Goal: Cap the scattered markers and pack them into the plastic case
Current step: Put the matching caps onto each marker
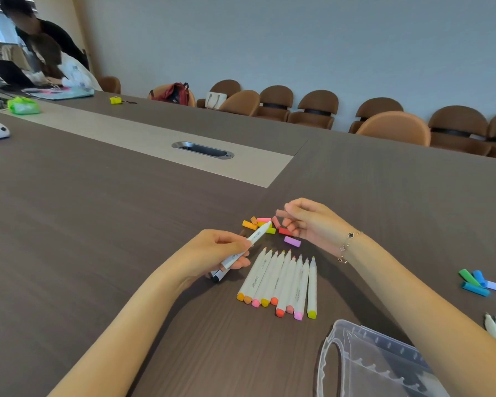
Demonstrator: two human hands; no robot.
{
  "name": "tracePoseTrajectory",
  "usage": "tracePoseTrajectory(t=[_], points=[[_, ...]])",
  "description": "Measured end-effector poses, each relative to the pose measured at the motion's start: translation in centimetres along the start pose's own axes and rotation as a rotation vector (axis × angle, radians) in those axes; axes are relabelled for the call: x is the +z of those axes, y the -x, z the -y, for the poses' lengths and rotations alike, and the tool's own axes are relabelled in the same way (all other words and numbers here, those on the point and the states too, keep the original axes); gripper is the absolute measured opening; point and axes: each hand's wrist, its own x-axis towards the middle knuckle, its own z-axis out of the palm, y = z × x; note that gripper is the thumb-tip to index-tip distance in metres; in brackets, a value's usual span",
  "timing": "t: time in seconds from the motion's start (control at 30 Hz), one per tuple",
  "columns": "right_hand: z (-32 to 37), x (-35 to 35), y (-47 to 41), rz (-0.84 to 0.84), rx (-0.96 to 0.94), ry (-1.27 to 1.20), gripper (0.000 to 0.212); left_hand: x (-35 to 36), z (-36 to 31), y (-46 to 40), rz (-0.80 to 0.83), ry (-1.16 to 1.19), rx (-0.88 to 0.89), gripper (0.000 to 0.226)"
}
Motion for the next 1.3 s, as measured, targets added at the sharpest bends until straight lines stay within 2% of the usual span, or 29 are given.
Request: tracePoseTrajectory(t=[0.2,0.47,0.63,1.0,1.07,1.13,1.2,1.3], points=[[-0.5,0.3,-0.3,-0.066,-0.095,0.195,0.019,0.2,0.0,-0.1,0.008,0.002,-0.005,0.018],[-0.4,1.0,-0.3,-0.024,-0.213,0.410,0.018,0.3,-0.1,0.0,0.017,0.019,0.002,0.016],[0.3,1.9,-0.7,-0.043,-0.257,0.424,0.027,0.3,-0.2,-0.1,-0.101,0.108,0.053,0.020],[-0.3,4.1,-1.3,-0.070,-0.271,0.469,0.032,0.8,0.4,0.4,-0.174,0.184,0.044,0.016],[-0.8,3.6,-1.1,-0.059,-0.268,0.521,0.031,1.1,0.2,0.3,-0.204,0.071,0.044,0.013],[-0.9,2.7,-1.0,-0.066,-0.256,0.632,0.035,1.5,0.5,-0.1,-0.312,-0.217,0.062,0.009],[-0.3,1.2,-1.2,-0.169,-0.243,0.682,0.039,2.0,1.2,-0.7,-0.415,-0.511,0.108,0.009],[0.4,-1.1,-1.1,-0.296,-0.248,0.646,0.031,2.5,1.8,-0.9,-0.521,-0.713,0.143,0.017]])
